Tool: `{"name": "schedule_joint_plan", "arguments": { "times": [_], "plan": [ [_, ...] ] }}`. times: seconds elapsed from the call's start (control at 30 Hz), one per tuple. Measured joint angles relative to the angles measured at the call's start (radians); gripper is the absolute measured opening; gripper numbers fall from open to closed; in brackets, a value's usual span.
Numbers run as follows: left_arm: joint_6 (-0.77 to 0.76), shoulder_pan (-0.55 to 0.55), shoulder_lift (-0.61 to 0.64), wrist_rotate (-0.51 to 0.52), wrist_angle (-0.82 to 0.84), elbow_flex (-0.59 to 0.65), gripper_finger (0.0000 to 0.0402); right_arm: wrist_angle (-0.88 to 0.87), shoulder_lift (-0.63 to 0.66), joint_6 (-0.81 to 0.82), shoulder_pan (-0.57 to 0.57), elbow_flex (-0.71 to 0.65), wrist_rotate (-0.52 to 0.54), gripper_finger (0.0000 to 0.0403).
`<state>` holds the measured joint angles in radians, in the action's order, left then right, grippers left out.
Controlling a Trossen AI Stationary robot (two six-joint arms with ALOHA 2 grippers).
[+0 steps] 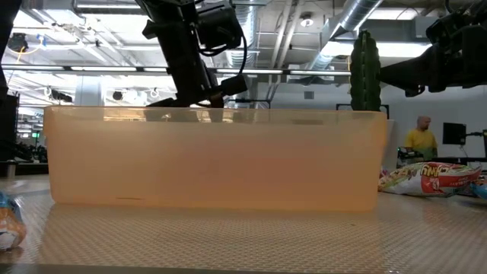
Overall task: Pick and place Granola Bars by type
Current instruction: Put the yellow granola bar into the bottom orange bin
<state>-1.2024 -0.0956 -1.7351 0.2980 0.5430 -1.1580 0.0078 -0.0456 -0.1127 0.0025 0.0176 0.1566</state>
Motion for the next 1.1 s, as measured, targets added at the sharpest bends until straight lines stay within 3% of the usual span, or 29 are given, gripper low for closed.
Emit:
{"name": "schedule_joint_plan", "arguments": {
  "times": [0.27,0.6,0.83,1.1],
  "plan": [
    [0.172,0.022,0.034,-0.028,-0.096,0.000,0.0133,0.000,0.000,0.000,0.000,0.000,0.000,0.0102],
    [0.657,0.099,0.179,0.009,-0.114,0.000,0.0133,0.000,0.000,0.000,0.000,0.000,0.000,0.0102],
    [0.979,0.197,0.299,-0.143,-0.098,0.000,0.0133,0.000,0.000,0.000,0.000,0.000,0.000,0.0102],
    [1.252,0.336,0.423,-0.330,0.047,0.000,0.0133,0.000,0.000,0.000,0.000,0.000,0.000,0.0102]
  ]
}}
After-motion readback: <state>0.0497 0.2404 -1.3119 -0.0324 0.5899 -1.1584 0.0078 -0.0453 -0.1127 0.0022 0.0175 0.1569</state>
